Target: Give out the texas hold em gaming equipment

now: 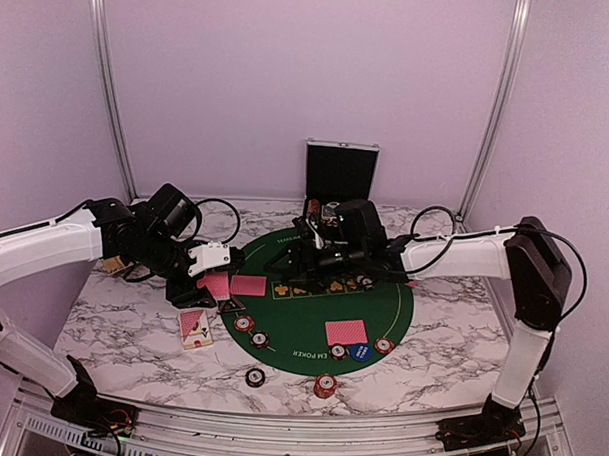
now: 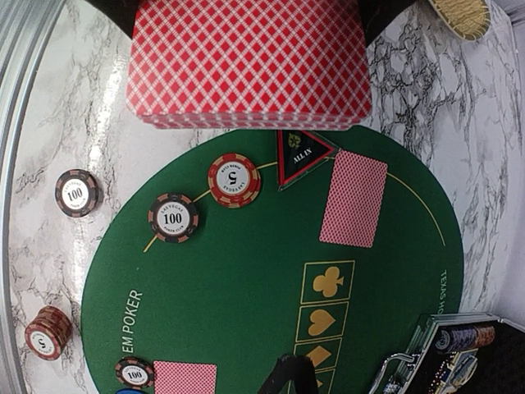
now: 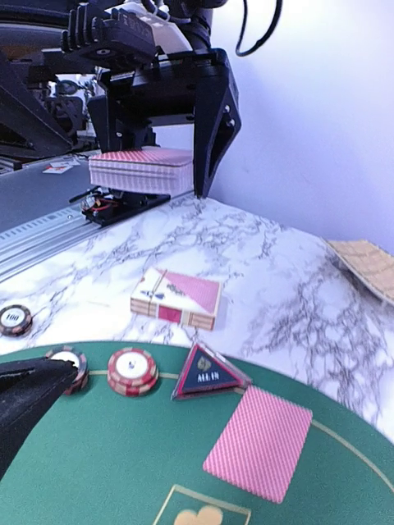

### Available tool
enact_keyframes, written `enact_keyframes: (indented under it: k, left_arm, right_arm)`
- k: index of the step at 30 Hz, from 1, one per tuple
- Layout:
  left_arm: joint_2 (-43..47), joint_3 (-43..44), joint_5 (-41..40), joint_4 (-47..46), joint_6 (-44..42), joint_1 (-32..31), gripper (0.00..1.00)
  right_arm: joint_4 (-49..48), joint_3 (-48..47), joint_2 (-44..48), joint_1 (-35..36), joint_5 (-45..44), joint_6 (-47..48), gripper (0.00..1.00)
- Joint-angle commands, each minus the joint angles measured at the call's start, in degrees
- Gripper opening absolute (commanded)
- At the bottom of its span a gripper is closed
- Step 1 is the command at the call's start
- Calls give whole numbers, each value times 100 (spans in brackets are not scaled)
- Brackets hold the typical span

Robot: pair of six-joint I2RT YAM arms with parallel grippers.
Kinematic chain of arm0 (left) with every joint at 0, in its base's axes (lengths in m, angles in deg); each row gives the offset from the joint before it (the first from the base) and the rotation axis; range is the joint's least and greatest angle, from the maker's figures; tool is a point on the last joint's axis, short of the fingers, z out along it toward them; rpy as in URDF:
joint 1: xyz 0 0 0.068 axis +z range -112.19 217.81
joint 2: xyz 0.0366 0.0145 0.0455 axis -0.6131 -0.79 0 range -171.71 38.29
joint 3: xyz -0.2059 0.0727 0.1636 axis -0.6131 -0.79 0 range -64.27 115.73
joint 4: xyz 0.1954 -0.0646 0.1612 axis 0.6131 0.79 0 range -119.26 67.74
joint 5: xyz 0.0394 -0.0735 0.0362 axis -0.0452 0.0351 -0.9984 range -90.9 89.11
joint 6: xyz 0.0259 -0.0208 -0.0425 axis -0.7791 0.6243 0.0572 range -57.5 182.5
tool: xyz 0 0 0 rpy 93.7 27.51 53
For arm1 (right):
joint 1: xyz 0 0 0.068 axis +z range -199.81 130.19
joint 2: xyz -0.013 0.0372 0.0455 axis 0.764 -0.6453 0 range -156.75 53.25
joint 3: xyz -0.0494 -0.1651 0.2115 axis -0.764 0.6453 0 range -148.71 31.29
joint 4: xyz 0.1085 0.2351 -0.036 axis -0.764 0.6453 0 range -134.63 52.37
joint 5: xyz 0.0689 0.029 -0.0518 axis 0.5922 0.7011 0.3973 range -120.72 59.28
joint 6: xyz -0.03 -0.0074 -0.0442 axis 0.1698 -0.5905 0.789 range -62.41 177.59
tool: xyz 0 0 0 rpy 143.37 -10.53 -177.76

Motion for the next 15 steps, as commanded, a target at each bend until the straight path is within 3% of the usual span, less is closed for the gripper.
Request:
enact_keyframes:
  k: [1, 15]
  left_arm:
    - [81, 124, 144, 69, 64, 30, 0]
    - [40, 133, 137, 62, 74, 27, 0]
  right_arm:
    - [-1522, -278, -552, 278, 683, -1115, 83]
    - [-3028, -539, -1369, 624, 1055, -2196, 84]
